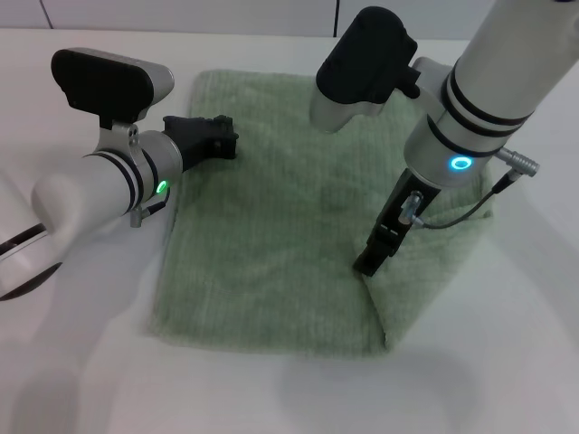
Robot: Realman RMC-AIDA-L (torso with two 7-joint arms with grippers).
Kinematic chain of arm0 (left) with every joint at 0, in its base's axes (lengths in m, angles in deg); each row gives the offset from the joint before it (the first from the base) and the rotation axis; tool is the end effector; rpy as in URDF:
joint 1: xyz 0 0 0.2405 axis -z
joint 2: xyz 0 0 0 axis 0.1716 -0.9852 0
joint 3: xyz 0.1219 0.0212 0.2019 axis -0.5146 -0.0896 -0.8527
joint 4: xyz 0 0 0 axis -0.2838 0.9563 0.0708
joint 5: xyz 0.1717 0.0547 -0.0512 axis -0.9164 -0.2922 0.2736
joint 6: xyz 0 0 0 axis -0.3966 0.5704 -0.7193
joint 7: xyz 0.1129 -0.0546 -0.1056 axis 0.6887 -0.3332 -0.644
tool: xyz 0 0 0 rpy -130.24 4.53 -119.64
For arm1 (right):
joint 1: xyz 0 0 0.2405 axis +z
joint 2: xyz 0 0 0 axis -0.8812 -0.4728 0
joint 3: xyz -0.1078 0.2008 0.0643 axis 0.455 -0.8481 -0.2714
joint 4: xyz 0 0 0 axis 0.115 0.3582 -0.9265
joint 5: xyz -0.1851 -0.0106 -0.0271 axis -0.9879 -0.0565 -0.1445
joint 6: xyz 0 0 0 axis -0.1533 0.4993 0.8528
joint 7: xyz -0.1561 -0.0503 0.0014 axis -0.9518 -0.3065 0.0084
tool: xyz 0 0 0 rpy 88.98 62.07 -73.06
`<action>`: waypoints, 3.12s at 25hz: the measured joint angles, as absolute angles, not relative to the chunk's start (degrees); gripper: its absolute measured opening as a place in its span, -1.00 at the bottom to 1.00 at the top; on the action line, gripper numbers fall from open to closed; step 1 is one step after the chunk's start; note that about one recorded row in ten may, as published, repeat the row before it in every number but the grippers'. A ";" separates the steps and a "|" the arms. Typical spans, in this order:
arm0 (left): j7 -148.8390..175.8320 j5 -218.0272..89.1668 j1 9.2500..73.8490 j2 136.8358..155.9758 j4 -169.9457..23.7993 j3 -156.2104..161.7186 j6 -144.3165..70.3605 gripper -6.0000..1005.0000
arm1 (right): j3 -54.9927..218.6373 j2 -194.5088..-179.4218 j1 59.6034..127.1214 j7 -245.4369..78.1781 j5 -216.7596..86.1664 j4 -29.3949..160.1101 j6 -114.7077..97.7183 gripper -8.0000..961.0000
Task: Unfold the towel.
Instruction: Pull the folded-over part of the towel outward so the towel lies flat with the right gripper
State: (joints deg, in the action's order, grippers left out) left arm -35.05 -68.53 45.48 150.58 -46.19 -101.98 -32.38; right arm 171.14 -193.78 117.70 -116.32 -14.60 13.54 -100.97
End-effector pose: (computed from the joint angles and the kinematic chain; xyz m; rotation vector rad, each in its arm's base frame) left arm -0.2391 0.3932 -0.0809 -2.0631 -0.8853 -0.3196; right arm 0.1283 0.3339 -0.0802 -2.7725 0.6194 -0.8381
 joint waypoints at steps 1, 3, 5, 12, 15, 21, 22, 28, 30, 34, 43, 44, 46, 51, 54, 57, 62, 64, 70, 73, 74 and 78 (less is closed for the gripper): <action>-35.05 -68.53 45.48 150.58 -46.19 -101.98 -32.38 -0.86 | 171.16 -193.79 117.80 -116.37 -14.60 13.97 -100.77 0.53; -35.05 -68.52 45.46 150.58 -46.16 -102.04 -32.38 -0.86 | 171.38 -193.79 118.08 -116.42 -14.60 14.63 -100.18 0.52; -35.05 -68.53 45.41 150.58 -46.10 -102.07 -32.38 -0.86 | 171.57 -193.80 118.23 -116.66 -14.42 15.05 -99.76 0.52; -35.05 -68.53 45.26 150.58 -45.86 -102.07 -32.38 -0.86 | 171.90 -193.87 118.99 -117.47 -13.26 16.76 -98.98 0.51; -35.05 -68.52 45.11 150.58 -45.85 -102.08 -32.38 -0.85 | 172.52 -193.89 119.08 -117.49 -13.23 17.13 -98.88 0.51; -35.05 -68.52 44.93 150.58 -45.83 -102.08 -32.38 -0.85 | 173.24 -193.97 119.25 -117.30 -13.17 17.64 -98.09 0.50; -35.05 -68.52 44.93 150.58 -45.83 -102.08 -32.38 -0.85 | 173.24 -193.97 119.25 -117.30 -13.17 17.64 -98.09 0.50; -35.05 -68.53 44.93 150.58 -45.83 -102.08 -32.38 -0.85 | 173.26 -193.96 120.07 -117.20 -13.08 19.41 -97.44 0.30; -35.05 -68.52 44.94 150.58 -45.83 -102.08 -32.38 -0.85 | 173.26 -193.96 120.40 -117.25 -13.06 19.94 -97.24 0.21; -35.05 -68.53 44.95 150.58 -45.84 -102.08 -32.38 -0.85 | 173.26 -193.96 120.68 -117.39 -13.05 20.05 -97.10 0.02; -35.04 -68.53 44.88 150.50 -45.83 -102.08 -32.39 -0.84 | 174.40 -193.91 121.30 -117.67 -13.29 19.69 -96.90 -0.86; -35.02 -68.52 44.86 150.49 -45.84 -102.08 -32.38 -0.84 | 175.01 -193.90 121.59 -117.68 -13.41 19.71 -97.10 -0.88; -34.98 -68.53 44.84 150.49 -45.84 -102.08 -32.38 -0.84 | 175.60 -193.89 121.87 -117.68 -13.42 19.80 -97.34 -0.91; -34.69 -68.52 44.75 150.48 -45.84 -102.08 -32.38 -0.84 | 176.91 -193.87 122.23 -117.67 -13.27 19.03 -99.14 -0.95; -34.60 -68.52 44.70 150.43 -45.83 -102.08 -32.38 -0.84 | 178.18 -193.87 122.05 -117.52 -13.30 16.77 -101.22 -0.95; -34.54 -68.52 44.64 150.41 -45.84 -102.08 -32.33 -0.84 | 178.50 -193.86 121.79 -117.37 -13.48 15.00 -102.93 -0.95; -34.52 -68.52 44.55 150.39 -45.84 -102.08 -32.23 -0.84 | 179.67 -193.81 121.73 -115.92 -14.32 11.57 -106.84 -0.95; -34.50 -68.52 44.51 150.34 -45.84 -102.07 -32.21 -0.83 | 180.60 -193.80 121.84 -114.68 -16.75 9.60 -109.62 -0.95; -34.42 -68.52 44.50 150.31 -45.84 -101.98 -32.30 -0.83 | 181.87 -193.90 122.10 -114.00 -17.71 6.29 -115.08 -0.95; -34.42 -68.53 44.50 150.31 -45.84 -101.89 -32.31 -0.83 | 183.07 -193.90 122.47 -113.56 -17.76 5.70 -117.01 -0.95; -34.42 -68.57 44.51 150.23 -45.84 -101.82 -32.34 -0.83 | 183.65 -193.90 122.72 -113.27 -17.82 5.69 -117.92 -0.95; -34.37 -68.60 44.51 150.23 -45.84 -101.81 -32.37 -0.83 | 185.13 -193.86 122.88 -112.44 -17.84 5.67 -118.98 -0.95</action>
State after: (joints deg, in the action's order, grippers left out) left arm -34.37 -68.60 44.51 150.23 -45.84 -101.81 -32.37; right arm 185.13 -193.86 122.88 -112.44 -17.84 5.67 -118.98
